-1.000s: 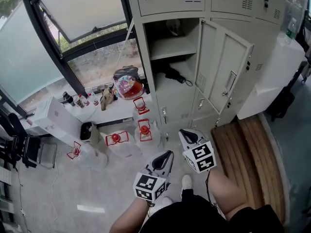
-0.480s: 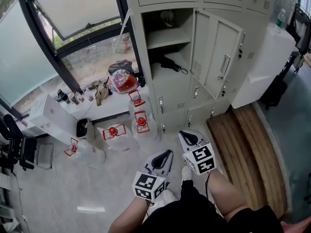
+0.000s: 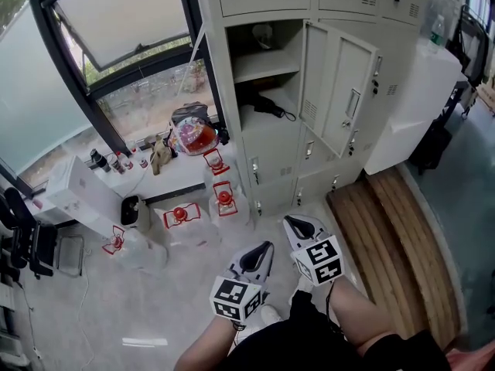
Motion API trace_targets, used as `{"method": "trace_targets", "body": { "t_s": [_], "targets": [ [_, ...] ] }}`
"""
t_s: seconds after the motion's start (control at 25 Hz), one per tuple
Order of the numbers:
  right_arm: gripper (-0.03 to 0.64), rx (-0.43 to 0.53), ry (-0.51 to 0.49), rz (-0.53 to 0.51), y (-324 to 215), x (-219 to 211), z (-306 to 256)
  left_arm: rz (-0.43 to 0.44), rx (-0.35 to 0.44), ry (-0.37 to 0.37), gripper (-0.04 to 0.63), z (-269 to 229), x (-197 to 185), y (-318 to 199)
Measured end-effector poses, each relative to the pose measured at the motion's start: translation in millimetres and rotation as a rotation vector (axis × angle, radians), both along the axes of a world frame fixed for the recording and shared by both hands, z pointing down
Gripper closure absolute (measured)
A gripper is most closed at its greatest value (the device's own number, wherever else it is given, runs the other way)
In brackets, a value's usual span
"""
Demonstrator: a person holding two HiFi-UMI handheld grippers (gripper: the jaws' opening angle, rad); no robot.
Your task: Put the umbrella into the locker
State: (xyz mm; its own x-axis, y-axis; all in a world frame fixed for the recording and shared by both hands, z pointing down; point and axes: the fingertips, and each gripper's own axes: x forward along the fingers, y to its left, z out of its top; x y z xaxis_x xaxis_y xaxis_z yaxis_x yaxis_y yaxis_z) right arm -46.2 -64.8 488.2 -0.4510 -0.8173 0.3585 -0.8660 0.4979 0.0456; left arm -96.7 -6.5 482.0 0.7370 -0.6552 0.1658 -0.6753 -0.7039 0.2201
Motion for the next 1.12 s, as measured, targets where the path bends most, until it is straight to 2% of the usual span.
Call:
{"method": "trace_targets", "body": {
  "t_s": [0.56, 1.12],
  "targets": [
    [0.563, 0.001, 0.007, -0.01, 17.5, -5.2, -3.1, -0.008, 0.009, 0.028, 0.568, -5.6, -2.8, 8.8],
    [0.563, 0.003, -0.003, -0.004, 27.1, 3.6, -2.5, 0.005, 0.01, 0.022, 0.568, -5.5, 8.9, 15.4]
  ]
}}
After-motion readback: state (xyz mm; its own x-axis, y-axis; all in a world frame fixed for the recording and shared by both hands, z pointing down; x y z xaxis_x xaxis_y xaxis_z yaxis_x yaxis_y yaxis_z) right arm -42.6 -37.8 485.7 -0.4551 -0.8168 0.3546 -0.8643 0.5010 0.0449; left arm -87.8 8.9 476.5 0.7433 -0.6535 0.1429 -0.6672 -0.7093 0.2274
